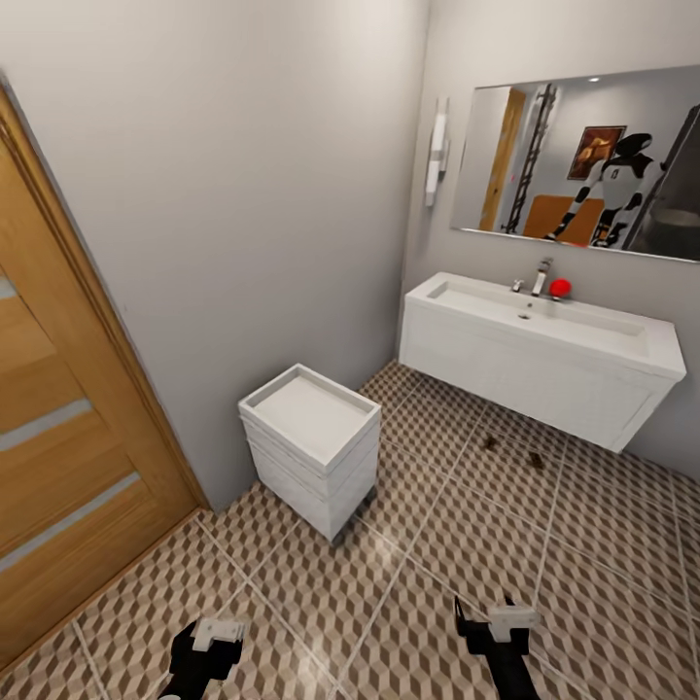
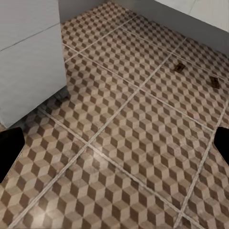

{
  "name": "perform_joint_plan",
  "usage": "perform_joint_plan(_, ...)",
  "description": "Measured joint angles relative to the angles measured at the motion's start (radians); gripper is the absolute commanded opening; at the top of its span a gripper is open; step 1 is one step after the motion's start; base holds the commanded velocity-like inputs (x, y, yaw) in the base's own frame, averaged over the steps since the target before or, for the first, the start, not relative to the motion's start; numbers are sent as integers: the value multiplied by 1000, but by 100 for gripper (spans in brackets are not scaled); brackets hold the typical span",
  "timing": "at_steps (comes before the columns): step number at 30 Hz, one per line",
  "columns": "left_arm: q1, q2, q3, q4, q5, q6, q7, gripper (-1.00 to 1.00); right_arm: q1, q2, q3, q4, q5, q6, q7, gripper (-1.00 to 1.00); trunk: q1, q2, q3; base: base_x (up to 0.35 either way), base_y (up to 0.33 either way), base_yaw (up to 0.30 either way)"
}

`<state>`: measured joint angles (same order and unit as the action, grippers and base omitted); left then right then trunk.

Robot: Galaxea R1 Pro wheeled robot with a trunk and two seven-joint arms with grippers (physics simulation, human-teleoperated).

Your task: Take the four mousetraps from the cabinet in the bathroom and place them on the bathroom floor. Make sure all four end up on the same floor surface, and ensure that at least two of them are either under or directly next to the same bathroom sink.

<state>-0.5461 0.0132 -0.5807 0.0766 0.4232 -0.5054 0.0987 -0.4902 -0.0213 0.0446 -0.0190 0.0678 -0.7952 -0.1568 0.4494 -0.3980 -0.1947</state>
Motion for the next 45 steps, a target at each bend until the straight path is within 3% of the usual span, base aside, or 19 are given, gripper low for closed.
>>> perform_joint_plan(45,0,-2,0,0,1,8,0,100,0,12,-1,0,0,7,0,100,0,0,0,0,0,254)
